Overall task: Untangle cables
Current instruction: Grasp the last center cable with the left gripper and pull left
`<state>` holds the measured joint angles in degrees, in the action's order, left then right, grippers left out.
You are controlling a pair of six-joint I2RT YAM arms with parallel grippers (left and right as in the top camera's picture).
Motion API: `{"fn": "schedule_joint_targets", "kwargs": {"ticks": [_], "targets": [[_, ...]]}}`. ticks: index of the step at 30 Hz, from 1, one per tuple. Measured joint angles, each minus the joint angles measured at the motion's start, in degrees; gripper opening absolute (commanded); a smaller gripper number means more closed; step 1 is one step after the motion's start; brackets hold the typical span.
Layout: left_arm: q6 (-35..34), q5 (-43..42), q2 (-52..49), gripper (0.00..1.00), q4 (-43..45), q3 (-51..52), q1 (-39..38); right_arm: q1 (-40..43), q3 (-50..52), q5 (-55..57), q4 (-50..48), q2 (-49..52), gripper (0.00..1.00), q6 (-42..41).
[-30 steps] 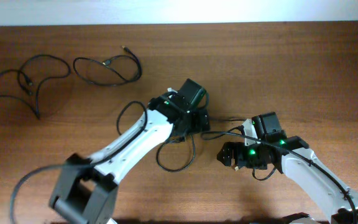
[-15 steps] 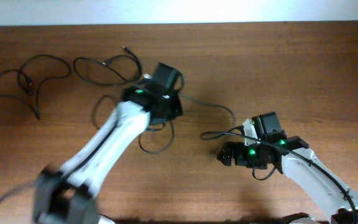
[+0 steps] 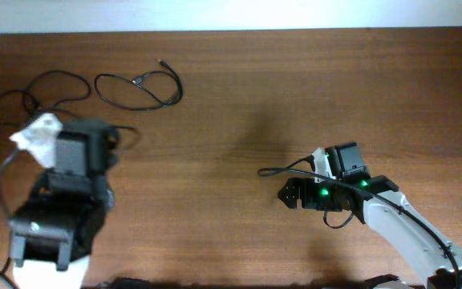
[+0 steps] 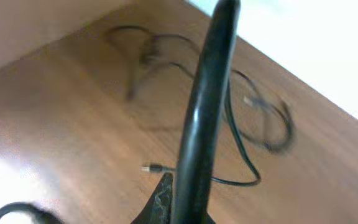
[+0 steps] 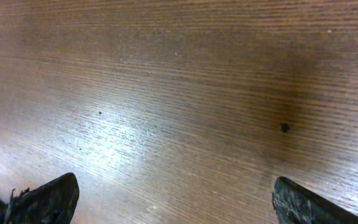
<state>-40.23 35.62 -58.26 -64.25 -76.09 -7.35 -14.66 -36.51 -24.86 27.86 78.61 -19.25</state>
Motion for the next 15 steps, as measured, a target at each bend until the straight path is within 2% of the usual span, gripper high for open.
{"fn": "schedule_joint_targets", "kwargs": {"ticks": [1,5,7,10,15], "targets": [[-0.39,-1.2,-1.84,0.0,0.2,0.0,5.46,0.0,0.0,-0.02,0.0,-0.02,0.98,0.02],[0.76,-13.05,-9.97,0.0,0.5,-0.24,14.64,0.0,0.02,0.0,-0.04,0.0,0.98,0.02],[4.39,-23.52,-17.57,0.0,0.68,-0.24,16.37,0.0,0.0,0.0,-0.02,0.0,0.98,0.0],[7.39,-30.84,-23.12,0.0,0.35,-0.24,16.81,0.0,0.0,0.0,-0.04,-0.02,0.98,-0.02],[8.59,-27.82,-25.92,0.0,0.31,-0.24,16.83,0.0,0.02,0.0,-0.02,-0.02,0.99,0.0]]}}
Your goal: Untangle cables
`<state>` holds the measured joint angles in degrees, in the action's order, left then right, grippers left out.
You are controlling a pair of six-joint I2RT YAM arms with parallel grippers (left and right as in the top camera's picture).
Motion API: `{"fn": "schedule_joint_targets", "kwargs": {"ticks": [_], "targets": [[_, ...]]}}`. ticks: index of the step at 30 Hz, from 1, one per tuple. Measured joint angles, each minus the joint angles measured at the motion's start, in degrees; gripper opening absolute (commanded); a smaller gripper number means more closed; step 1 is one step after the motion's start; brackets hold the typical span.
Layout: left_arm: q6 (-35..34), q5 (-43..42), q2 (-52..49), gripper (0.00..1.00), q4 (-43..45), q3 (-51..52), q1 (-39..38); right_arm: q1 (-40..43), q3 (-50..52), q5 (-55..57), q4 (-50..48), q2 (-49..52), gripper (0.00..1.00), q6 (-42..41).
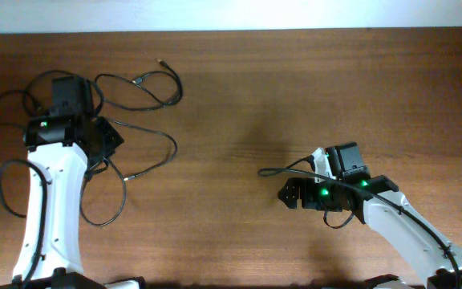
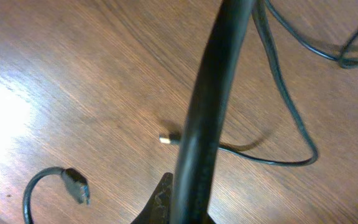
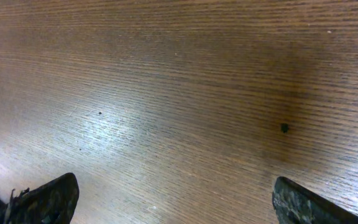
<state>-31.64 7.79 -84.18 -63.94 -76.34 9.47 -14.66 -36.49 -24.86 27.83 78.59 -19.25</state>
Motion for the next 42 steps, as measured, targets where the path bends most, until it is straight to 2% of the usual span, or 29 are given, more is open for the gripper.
{"fn": "schedule_joint_targets", "kwargs": {"ticks": [3,4,5,6,9,13,16,17,19,20,21,22,27,30,32,36,42], "targets": [[0.5,2.1,-0.81,0.0,-2.27,0.0,0.0,0.0,0.0,0.0,0.0,0.02,0.99,-0.02],[0.83,2.36,-0.81,0.02,-3.04,0.0,0.0,0.0,-0.02,0.0,0.0,0.0,0.99,0.02],[1.27,2.6,-0.81,0.1,-3.43,0.0,0.0,0.0,-0.02,0.0,-0.02,0.0,0.98,0.0],[1.49,2.84,-0.81,0.12,-3.48,0.0,0.0,0.0,-0.02,0.0,0.0,0.0,0.98,0.0],[2.05,5.64,-0.85,0.07,0.33,0.04,0.0,0.0,-0.02,0.0,-0.04,0.0,0.98,0.02],[-3.02,13.88,-5.53,0.0,3.85,0.63,0.04,0.0,-0.02,0.0,-0.02,0.0,0.98,0.02],[-4.63,15.65,-12.94,0.02,3.76,1.25,0.04,0.0,-0.02,0.0,-0.02,0.0,0.98,0.0],[-4.85,15.82,-14.91,0.23,3.69,1.44,0.04,0.0,-0.02,0.0,-0.02,0.02,0.98,0.0],[-4.87,16.31,-18.18,0.33,3.58,1.57,0.04,0.0,-0.02,0.0,-0.02,0.0,0.99,0.02],[-5.31,16.37,-18.84,0.48,3.54,1.62,0.04,0.0,-0.02,0.0,-0.02,0.02,0.98,0.0],[-5.53,16.48,-19.19,0.78,3.56,1.62,0.04,0.0,-0.02,0.0,-0.02,0.02,0.98,0.04],[-5.6,16.5,-19.26,0.99,3.69,1.62,0.04,0.0,-0.02,0.0,0.0,0.02,0.98,0.04],[-5.55,15.89,-19.3,0.99,5.53,1.62,0.04,0.0,-0.02,0.0,0.0,0.02,0.98,0.02],[-5.01,10.08,-18.73,0.99,5.62,1.66,0.04,0.0,-0.02,0.0,0.0,0.0,0.98,0.0],[-4.02,5.68,-15.8,0.99,6.21,1.79,0.04,0.0,-0.02,0.0,0.0,0.02,0.98,0.02],[-1.92,-0.22,-1.05,0.99,2.64,1.99,0.04,0.0,-0.02,0.0,-0.02,0.0,0.99,0.0],[0.02,-0.94,2.67,0.99,1.29,2.95,0.04,0.0,-0.02,0.0,0.0,0.02,0.99,0.04]]}}
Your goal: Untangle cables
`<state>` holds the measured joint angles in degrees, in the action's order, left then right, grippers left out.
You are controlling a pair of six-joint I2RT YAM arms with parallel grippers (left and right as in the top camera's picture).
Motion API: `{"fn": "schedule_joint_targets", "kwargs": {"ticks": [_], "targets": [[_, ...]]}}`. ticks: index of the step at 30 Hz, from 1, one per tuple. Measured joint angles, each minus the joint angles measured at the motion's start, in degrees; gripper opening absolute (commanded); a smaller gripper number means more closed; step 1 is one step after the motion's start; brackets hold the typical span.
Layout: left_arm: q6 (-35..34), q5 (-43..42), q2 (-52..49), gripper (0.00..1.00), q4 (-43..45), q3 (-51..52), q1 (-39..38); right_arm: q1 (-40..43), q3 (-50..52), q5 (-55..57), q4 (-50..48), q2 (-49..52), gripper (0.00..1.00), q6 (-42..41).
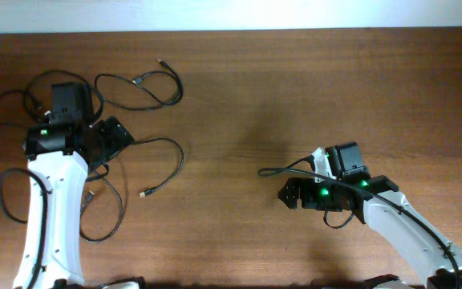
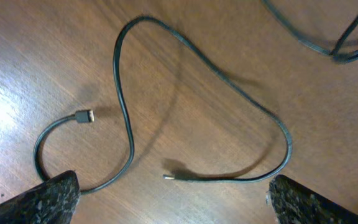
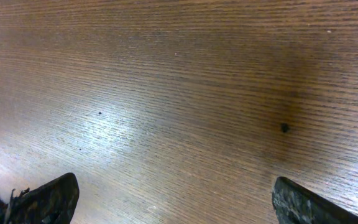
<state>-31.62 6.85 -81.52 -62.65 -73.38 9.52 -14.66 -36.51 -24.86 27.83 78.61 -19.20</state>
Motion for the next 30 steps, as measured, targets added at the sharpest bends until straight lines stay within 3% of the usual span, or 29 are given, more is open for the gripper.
{"fn": "schedule_joint_targets", "kwargs": {"ticks": [2,7,11,13,16,18,21,23,25,30], "targets": [[-0.09,0.66,0.31,0.99,3.23,4.46,0.0,0.0,0.0,0.0,0.0,0.0,0.98,-0.07],[-3.87,1.6,0.33,1.0,21.29,21.0,0.0,0.0,0.0,0.0,0.04,0.0,0.98,-0.04],[-5.97,2.84,0.31,0.99,28.83,27.1,0.0,0.0,0.0,0.0,0.0,-0.02,0.99,-0.04],[-8.04,5.18,0.31,0.88,29.46,29.33,0.0,0.0,0.0,0.0,-0.02,-0.02,0.98,-0.04],[-10.93,7.78,0.31,0.84,33.7,32.41,0.0,0.0,0.0,0.0,-0.04,0.0,0.98,-0.04],[-11.61,8.44,0.31,0.68,36.02,33.7,0.0,0.0,0.0,0.0,-0.02,0.0,0.98,-0.02],[-12.22,8.85,-0.81,0.61,38.14,34.05,0.0,0.0,0.0,0.0,0.0,0.0,0.98,-0.04],[-12.37,8.85,-4.55,0.22,39.12,34.07,0.0,0.0,0.0,0.0,0.02,-0.02,0.98,-0.04],[-12.37,9.09,-7.87,0.0,39.95,34.18,0.0,0.0,0.0,0.02,-0.04,0.0,0.98,0.0],[-12.59,9.22,-8.94,0.0,43.52,33.7,0.46,0.0,0.0,0.0,0.0,0.0,0.98,-0.04]]}}
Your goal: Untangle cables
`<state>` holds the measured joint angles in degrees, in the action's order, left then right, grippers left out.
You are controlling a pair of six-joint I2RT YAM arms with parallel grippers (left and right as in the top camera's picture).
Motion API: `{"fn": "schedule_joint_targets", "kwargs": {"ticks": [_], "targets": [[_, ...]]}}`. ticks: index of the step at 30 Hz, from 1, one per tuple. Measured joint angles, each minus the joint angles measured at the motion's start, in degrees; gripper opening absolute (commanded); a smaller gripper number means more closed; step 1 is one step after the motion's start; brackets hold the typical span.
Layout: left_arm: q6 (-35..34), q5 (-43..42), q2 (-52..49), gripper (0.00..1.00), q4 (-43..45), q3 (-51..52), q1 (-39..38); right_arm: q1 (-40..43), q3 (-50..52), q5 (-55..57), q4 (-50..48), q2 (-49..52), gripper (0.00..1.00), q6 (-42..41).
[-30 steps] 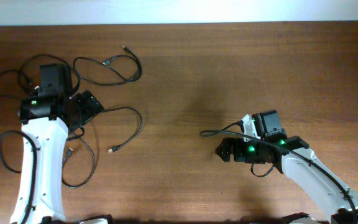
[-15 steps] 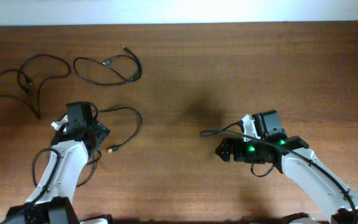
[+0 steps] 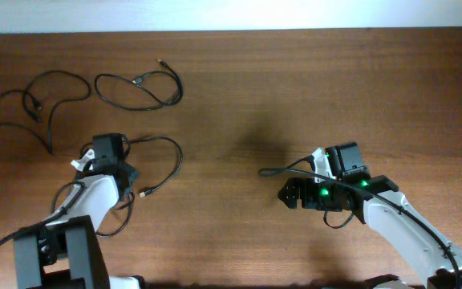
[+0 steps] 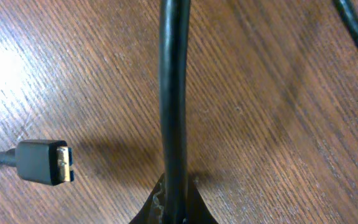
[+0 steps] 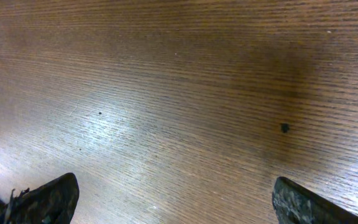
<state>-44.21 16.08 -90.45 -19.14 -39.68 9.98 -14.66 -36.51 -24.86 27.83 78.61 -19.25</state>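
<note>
A black cable [image 3: 176, 152] loops across the left half of the wooden table [image 3: 239, 96]. My left gripper [image 3: 120, 170] is down at the table and shut on the black cable [image 4: 173, 93], which runs straight up from the jaws in the left wrist view. A USB plug [image 4: 42, 163] on a cable end lies just left of it. A small gold-tipped plug [image 3: 143, 194] ends the loop. My right gripper [image 3: 289, 193] stands open over bare wood, with nothing between its fingers [image 5: 45, 198].
Two more black cables lie apart at the back left: a loose crooked cable [image 3: 30, 98] and a coiled cable [image 3: 139, 90] with a small plug. The table's back edge meets a pale wall.
My left gripper was open above the cable further back on the table. Now it is nearer the front, low on the wood and shut on the cable. The right arm has not moved.
My left gripper was first raised at the left with a cable shut in it. Then it was at the back left, still holding the cable as it trailed over the table. Then it stood open with the cable lying loose. Now it grips that cable again.
</note>
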Motion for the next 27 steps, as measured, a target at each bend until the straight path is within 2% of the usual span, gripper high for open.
{"fn": "schedule_joint_targets", "kwargs": {"ticks": [4,5,6,7,8,9,10,11,13,14,15,17,18,19,20,22,23,25,27], "targets": [[0.02,-1.07,0.52,0.01,-3.02,-6.8,5.29,0.0,0.0,0.0,-0.02,-0.02,0.98,0.04],[0.0,-1.18,0.83,0.07,-3.89,-7.06,6.03,0.0,0.0,0.0,0.0,0.0,0.98,0.04],[0.02,-1.25,0.9,0.18,-4.46,-7.06,6.54,0.0,0.0,0.0,-0.02,0.0,0.98,0.02],[0.0,-1.25,0.87,0.58,-4.92,-7.06,7.08,0.0,0.0,0.0,0.0,0.0,0.98,0.0],[0.46,-1.33,0.9,0.87,-4.94,-7.06,7.32,0.0,0.0,0.0,0.0,0.0,0.98,-0.02],[0.2,-1.55,0.9,0.96,-5.11,-7.06,7.48,0.0,0.0,0.0,0.0,0.0,0.98,-0.02],[0.17,-2.01,0.9,1.0,-5.46,-7.06,7.48,0.0,0.0,0.0,-0.02,0.0,0.98,0.0],[0.17,-2.95,0.9,0.98,-6.38,-7.06,7.48,0.0,0.0,0.0,-0.04,0.0,0.98,0.02],[0.15,-5.68,0.9,0.69,-8.68,-7.06,7.48,0.0,0.0,0.0,0.0,-0.02,0.98,0.0],[0.15,-6.62,0.9,0.63,-10.25,-7.06,7.48,0.0,0.0,0.0,0.04,-0.02,0.98,0.0],[0.24,-7.37,0.9,0.42,-12.24,-7.04,7.48,0.0,0.0,0.0,0.0,0.0,0.98,0.0],[0.28,-8.44,0.9,0.19,-15.08,-7.04,7.48,0.0,0.0,0.0,-0.02,0.0,0.98,0.0],[0.2,-8.63,0.9,0.11,-15.76,-7.04,7.48,0.0,0.0,0.0,-0.02,0.0,0.98,0.0],[0.37,-8.76,0.9,0.08,-15.85,-7.04,7.48,0.0,0.0,0.0,0.0,-0.02,0.98,0.0],[0.48,-8.81,0.9,0.09,-15.85,-7.04,7.48,0.0,0.0,0.0,-0.02,-0.02,0.99,0.0],[0.2,-8.83,0.9,0.53,-16.68,-6.93,7.48,0.0,0.0,0.02,-0.02,0.0,0.99,0.02],[0.22,-8.63,0.9,0.57,-16.76,-6.86,7.48,0.0,0.0,0.0,-0.02,0.0,0.98,-0.02],[0.76,-6.19,0.9,0.59,-14.53,-6.6,7.48,0.0,0.0,0.0,0.02,0.0,0.98,0.02],[4.46,-5.6,0.9,0.65,-13.16,-6.6,7.48,0.0,0.0,0.0,-0.02,0.0,0.99,0.02]]}}
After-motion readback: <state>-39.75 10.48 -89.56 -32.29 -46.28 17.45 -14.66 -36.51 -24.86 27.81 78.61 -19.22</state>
